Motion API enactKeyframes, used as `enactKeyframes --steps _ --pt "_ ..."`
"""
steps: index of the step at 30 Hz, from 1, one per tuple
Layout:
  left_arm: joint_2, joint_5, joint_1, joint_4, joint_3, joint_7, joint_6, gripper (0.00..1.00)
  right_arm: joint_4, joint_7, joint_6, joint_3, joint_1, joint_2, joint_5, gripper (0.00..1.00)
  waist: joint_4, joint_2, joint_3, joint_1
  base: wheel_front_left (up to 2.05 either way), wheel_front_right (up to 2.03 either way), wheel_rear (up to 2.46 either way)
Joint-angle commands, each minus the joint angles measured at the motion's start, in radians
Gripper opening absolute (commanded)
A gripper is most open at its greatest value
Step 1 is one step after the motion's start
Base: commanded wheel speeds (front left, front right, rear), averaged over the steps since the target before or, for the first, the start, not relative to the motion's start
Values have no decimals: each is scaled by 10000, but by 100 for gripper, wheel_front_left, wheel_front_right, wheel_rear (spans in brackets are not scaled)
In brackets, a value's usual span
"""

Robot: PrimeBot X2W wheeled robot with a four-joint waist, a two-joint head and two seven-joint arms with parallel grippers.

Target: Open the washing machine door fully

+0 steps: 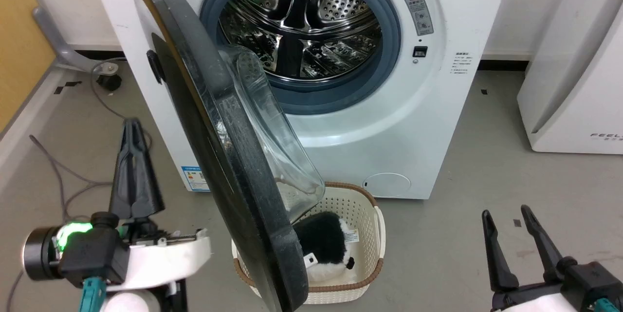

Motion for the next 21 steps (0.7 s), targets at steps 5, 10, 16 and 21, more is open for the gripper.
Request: enactKeyframes --steps 5,10,16,21 --pt "-3 130 -286 -1123 -1053 -42 -332 0 89 -43 50 61 247 42 69 100 94 0 -7 0 0 0 0" --pt "-16 373 -331 -1654 -2728 -42 -746 0 181 -43 50 147 286 42 122 100 189 0 -65 0 0 0 0" --pt "-22 594 -219 -1677 -4650 -42 -1230 0 247 -43 50 183 269 43 104 100 331 0 -94 0 0 0 0" --pt "-25 504 -75 -1292 -5634 -42 -1372 0 299 -43 50 210 251 43 120 100 434 0 -98 0 0 0 0"
